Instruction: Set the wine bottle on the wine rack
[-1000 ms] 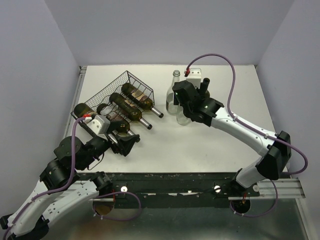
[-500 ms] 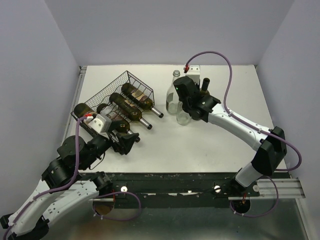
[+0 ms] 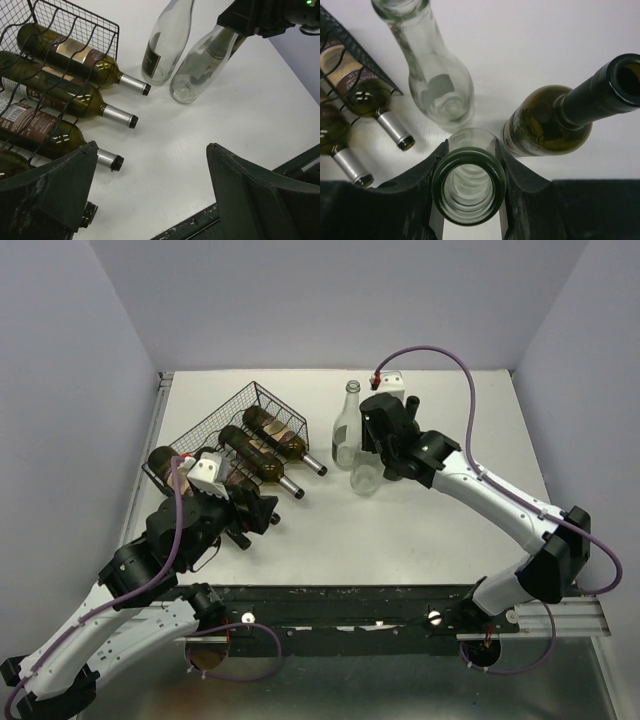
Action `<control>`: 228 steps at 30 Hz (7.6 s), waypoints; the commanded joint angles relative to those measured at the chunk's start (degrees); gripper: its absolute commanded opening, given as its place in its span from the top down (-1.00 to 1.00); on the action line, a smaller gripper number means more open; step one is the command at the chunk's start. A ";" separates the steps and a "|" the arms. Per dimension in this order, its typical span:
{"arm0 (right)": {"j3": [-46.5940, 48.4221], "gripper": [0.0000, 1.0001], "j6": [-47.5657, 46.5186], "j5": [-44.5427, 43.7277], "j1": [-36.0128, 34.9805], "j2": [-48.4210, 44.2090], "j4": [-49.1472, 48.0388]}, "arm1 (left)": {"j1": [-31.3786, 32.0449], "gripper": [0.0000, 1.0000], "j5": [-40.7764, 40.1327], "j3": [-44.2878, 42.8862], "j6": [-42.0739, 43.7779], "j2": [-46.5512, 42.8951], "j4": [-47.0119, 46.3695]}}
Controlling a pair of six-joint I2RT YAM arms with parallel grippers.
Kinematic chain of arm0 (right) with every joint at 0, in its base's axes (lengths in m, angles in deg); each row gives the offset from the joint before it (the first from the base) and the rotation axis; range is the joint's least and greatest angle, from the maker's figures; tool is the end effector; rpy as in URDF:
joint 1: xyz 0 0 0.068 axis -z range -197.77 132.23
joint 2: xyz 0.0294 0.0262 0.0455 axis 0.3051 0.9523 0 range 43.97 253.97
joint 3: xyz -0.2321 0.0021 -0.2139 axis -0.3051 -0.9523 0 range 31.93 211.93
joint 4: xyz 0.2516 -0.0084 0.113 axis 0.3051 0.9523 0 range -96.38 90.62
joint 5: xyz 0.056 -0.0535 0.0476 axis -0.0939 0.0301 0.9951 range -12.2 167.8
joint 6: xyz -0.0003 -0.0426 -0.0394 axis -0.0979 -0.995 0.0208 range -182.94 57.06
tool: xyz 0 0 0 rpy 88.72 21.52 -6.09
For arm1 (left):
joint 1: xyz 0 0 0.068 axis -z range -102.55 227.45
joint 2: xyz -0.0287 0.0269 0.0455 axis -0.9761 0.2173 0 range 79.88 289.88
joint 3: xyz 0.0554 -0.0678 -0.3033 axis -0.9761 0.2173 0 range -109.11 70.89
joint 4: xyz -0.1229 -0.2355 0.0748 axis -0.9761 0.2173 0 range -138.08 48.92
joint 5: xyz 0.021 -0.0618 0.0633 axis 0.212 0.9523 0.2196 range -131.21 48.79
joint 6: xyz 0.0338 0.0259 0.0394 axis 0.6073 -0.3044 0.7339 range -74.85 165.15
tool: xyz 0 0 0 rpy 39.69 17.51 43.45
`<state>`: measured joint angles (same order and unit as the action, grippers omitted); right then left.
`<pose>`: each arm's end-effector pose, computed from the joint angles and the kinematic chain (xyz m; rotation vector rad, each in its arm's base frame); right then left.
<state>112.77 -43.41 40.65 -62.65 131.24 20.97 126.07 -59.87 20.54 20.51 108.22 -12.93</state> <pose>0.2727 0.2361 0.3921 -0.0885 2.0281 0.0008 0.0616 -0.0499 0.3872 0.1458 1.8256 -0.6203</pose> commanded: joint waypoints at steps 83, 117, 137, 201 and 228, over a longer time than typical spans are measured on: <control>14.87 -1.00 0.42 50.86 0.32 -23.72 19.48 | 1.12 1.00 30.43 1.65 60.65 16.93 -17.84; -1.21 -0.64 -5.38 54.90 -3.02 -10.71 25.12 | 7.36 1.00 10.31 -1.24 98.74 29.14 -28.39; -6.48 -0.14 -7.05 54.28 -4.33 -8.51 20.19 | 8.07 1.00 11.01 -2.21 95.57 30.20 -31.02; 5.56 0.99 1.83 42.52 -15.14 -2.90 -5.37 | 8.33 -0.97 2.58 2.01 40.04 -11.02 -37.80; 21.38 0.99 -4.85 30.47 -17.96 25.67 -21.90 | 8.33 -0.97 -4.37 0.87 30.62 -17.61 -25.67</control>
<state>128.70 -44.42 73.28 -80.31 156.70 12.93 134.20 -62.10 23.16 52.11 92.04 -40.55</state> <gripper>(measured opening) 0.464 0.988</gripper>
